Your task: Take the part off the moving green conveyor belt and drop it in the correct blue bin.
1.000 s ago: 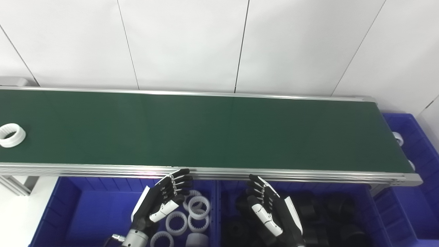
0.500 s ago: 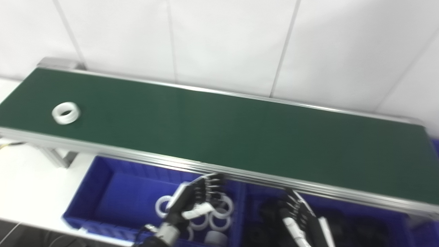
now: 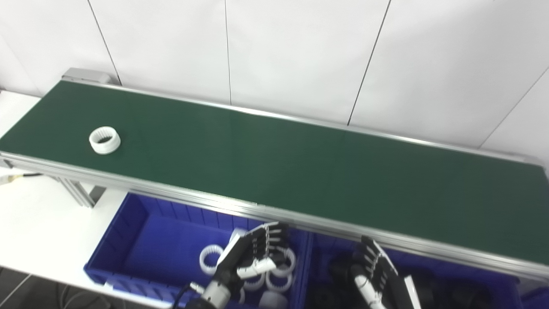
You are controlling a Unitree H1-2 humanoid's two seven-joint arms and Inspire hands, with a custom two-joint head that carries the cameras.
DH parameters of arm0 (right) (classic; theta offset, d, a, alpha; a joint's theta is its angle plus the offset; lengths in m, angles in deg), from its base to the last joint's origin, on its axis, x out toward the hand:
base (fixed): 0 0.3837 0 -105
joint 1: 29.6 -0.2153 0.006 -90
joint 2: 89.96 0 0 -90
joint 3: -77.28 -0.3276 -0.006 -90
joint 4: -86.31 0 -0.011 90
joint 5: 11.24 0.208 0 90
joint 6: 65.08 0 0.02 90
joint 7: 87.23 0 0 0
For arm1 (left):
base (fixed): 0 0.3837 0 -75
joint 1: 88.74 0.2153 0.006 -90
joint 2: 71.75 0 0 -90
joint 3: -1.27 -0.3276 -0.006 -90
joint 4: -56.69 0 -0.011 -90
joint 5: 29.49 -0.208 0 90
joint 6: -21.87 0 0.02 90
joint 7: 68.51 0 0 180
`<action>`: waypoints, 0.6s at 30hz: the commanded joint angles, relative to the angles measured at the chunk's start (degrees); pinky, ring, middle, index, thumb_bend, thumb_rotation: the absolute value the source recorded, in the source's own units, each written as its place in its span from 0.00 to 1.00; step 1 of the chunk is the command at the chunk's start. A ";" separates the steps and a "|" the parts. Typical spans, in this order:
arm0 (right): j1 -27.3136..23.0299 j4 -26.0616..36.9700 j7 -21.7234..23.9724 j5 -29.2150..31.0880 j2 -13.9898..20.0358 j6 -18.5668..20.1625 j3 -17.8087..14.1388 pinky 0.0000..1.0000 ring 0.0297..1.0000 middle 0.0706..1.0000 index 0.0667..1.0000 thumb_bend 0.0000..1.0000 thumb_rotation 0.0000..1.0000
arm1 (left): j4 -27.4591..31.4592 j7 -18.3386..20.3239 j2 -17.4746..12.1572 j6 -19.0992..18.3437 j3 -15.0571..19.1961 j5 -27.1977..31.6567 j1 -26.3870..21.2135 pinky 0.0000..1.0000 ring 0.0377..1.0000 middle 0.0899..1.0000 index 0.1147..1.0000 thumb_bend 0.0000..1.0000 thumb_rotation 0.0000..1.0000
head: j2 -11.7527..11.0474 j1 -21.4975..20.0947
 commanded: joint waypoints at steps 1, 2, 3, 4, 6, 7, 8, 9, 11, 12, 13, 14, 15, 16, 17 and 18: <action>-0.70 1.68 -0.10 0.28 -0.44 -3.10 0.05 0.76 0.82 0.85 0.90 0.25 0.44 | 0.54 -0.51 0.13 2.44 -0.06 -0.84 -1.32 0.61 0.66 0.71 0.74 0.89 0.51 | -0.33 0.28; -0.70 1.65 -0.06 0.34 -0.45 -3.09 0.05 0.76 0.82 0.85 0.90 0.25 0.44 | 0.47 -0.61 0.14 2.44 -0.05 -0.95 -1.37 0.61 0.66 0.71 0.74 0.89 0.51 | -0.33 0.28; -0.69 1.64 -0.02 0.42 -0.47 -3.07 0.04 0.76 0.82 0.85 0.90 0.25 0.44 | 0.42 -0.65 0.15 2.44 -0.03 -1.04 -1.39 0.61 0.66 0.71 0.74 0.89 0.51 | -0.33 0.28; -0.73 1.52 -0.06 0.30 -0.48 -3.12 0.07 0.76 0.82 0.85 0.90 0.25 0.44 | 0.46 -0.60 0.15 2.44 0.01 -0.99 -1.43 0.61 0.66 0.71 0.74 0.89 0.51 | -1.03 0.96; -0.90 1.16 0.16 0.45 -0.41 -3.36 0.16 0.76 0.82 0.85 0.90 0.23 0.43 | 1.19 -0.01 0.03 2.43 -0.01 -0.56 -1.44 0.61 0.66 0.71 0.73 0.88 0.48 | -1.39 1.21; -0.98 0.95 0.21 0.48 -0.39 -3.63 0.20 0.76 0.82 0.85 0.90 0.23 0.43 | 1.70 0.16 -0.05 2.43 -0.04 -0.45 -1.43 0.60 0.65 0.70 0.73 0.87 0.48 | -1.74 1.31; -1.02 0.83 0.24 0.50 -0.39 -3.81 0.21 0.76 0.82 0.85 0.90 0.23 0.43 | 2.03 0.24 -0.10 2.44 -0.05 -0.41 -1.41 0.60 0.65 0.70 0.73 0.87 0.47 | -1.74 1.31; -1.04 0.76 0.24 0.49 -0.40 -3.92 0.20 0.76 0.82 0.85 0.90 0.23 0.43 | 2.20 0.25 -0.12 2.44 -0.05 -0.42 -1.41 0.60 0.65 0.69 0.73 0.87 0.47 | -1.74 1.31; -1.25 0.16 0.08 0.30 -0.55 -3.99 0.20 0.76 0.82 0.85 0.90 0.23 0.44 | 6.25 0.23 -1.32 2.44 -0.29 -1.42 -1.46 0.59 0.63 0.68 0.72 0.85 0.45 | -2.66 1.64; -1.39 -0.23 -0.05 0.16 -0.66 -4.02 0.20 0.76 0.82 0.85 0.90 0.24 0.43 | 8.40 -0.13 -2.00 2.36 -0.34 -2.48 -1.53 0.58 0.63 0.67 0.72 0.84 0.44 | -3.17 1.79; -1.49 -0.51 -0.16 0.02 -0.74 -3.98 0.20 0.76 0.82 0.85 0.90 0.24 0.43 | 10.79 -0.54 -2.68 2.03 -0.34 -3.70 -1.58 0.59 0.63 0.67 0.71 0.84 0.43 | -3.33 1.82; -1.61 -0.80 -0.24 -0.05 -0.84 -4.00 0.20 0.76 0.82 0.85 0.90 0.25 0.44 | 13.01 -0.84 -3.34 1.70 -0.26 -4.85 -1.75 0.59 0.64 0.67 0.69 0.84 0.44 | -3.59 1.85; -1.69 -1.00 -0.30 -0.09 -0.94 -4.02 0.20 0.77 0.82 0.86 0.90 0.25 0.45 | 15.63 -1.31 -4.10 1.58 -0.09 -6.65 -2.07 0.58 0.64 0.67 0.67 0.84 0.45 | -3.65 1.86; -1.83 -1.23 -0.36 -0.13 -1.06 -4.05 0.20 0.77 0.82 0.86 0.90 0.25 0.45 | 17.74 -1.66 -4.76 1.40 0.10 -8.11 -2.42 0.57 0.64 0.67 0.66 0.83 0.46 | -3.86 1.93; -1.92 -1.38 -0.40 -0.16 -1.13 -4.08 0.19 0.77 0.83 0.86 0.90 0.25 0.45 | 19.03 -1.98 -5.20 1.19 0.14 -9.05 -2.64 0.57 0.65 0.68 0.66 0.83 0.47 | -3.86 1.93; -1.98 -1.46 -0.42 -0.18 -1.18 -4.10 0.19 0.77 0.83 0.86 0.90 0.25 0.45 | 19.70 -2.23 -5.44 1.00 0.11 -9.58 -2.74 0.57 0.65 0.68 0.65 0.83 0.47 | -3.86 1.93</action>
